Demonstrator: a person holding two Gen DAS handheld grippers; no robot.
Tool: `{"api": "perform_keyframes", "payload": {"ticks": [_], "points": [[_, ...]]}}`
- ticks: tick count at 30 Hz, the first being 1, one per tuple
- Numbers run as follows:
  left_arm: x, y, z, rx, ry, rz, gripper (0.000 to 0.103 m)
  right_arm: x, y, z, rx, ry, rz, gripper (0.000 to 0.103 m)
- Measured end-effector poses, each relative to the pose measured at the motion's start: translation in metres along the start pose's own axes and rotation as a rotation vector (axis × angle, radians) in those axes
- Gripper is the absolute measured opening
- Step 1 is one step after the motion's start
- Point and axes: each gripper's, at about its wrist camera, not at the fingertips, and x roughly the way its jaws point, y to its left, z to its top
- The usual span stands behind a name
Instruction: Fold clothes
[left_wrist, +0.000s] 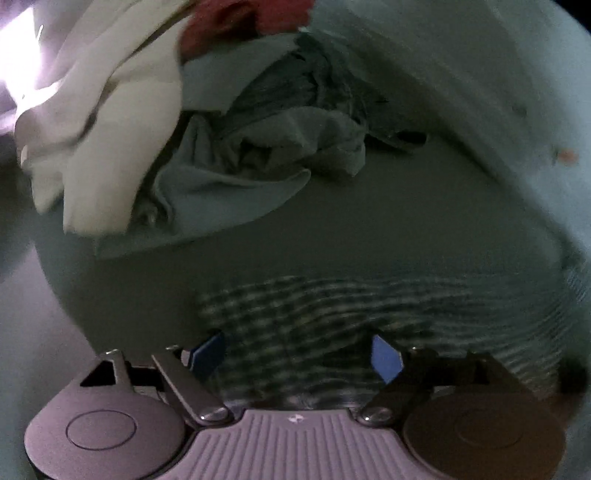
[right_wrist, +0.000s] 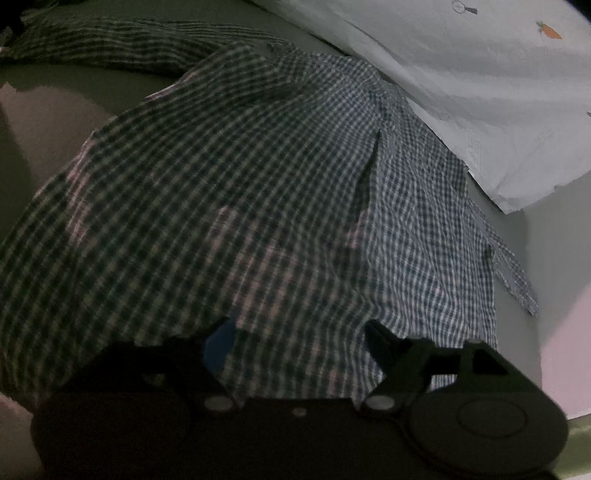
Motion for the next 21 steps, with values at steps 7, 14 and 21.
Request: {"api": "perform_keyframes", "payload": {"ticks": [7,14,21], "points": [[0.013,0.014,0.011,0.015,-0.069,0.175,0.085,0.0,0.002,-0.001,-0.023,-0.01,-0.009,0.08],[-0.003,-0.002,0.011,0.053,-0.062,0.203,0.084,-0.013,-0.023,-0.02,0.055,-0.026,-0.017,0.08],[-0.055,-0.051,-0.036,0.03,-0.084,0.047,0.084,0.004,-0.124,-0.071,0.353,0.058,-0.139,0.08]]}}
